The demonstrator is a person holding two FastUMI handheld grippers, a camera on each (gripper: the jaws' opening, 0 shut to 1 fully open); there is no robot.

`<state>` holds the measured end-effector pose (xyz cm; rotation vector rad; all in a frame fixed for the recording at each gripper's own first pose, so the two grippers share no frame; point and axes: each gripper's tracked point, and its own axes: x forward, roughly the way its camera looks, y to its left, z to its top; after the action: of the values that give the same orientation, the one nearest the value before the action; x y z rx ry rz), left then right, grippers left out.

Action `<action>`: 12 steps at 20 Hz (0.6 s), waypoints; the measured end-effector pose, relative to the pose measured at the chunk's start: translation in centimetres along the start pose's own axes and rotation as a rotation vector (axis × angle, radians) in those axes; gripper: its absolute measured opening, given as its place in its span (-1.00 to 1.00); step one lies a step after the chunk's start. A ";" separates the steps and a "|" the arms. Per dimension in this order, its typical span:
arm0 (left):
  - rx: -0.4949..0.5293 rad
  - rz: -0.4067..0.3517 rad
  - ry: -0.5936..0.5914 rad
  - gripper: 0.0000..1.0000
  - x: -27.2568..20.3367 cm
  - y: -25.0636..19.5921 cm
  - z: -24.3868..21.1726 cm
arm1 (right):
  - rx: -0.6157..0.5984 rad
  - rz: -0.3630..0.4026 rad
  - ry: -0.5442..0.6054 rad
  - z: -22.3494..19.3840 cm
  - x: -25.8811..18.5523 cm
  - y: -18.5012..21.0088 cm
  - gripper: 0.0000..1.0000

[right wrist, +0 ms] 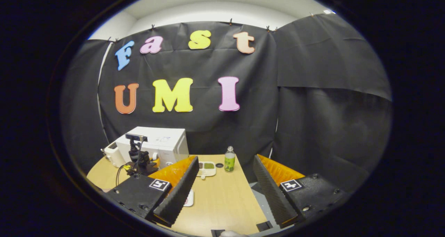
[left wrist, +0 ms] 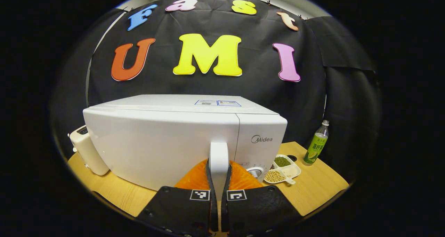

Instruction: Open the microwave oven with the left hand, put the food in, and close the microwave oven.

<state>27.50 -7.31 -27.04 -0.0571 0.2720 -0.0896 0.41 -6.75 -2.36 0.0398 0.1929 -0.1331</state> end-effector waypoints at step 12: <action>0.056 -0.076 -0.011 -0.93 -11.8 2.9 -2.9 | -0.080 0.136 -0.023 0.3 0.0 6.4 0.92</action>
<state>15.65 -3.40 -26.94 -0.0121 0.2561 -0.1720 1.33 -0.41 -1.86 -0.0280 0.1717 0.0096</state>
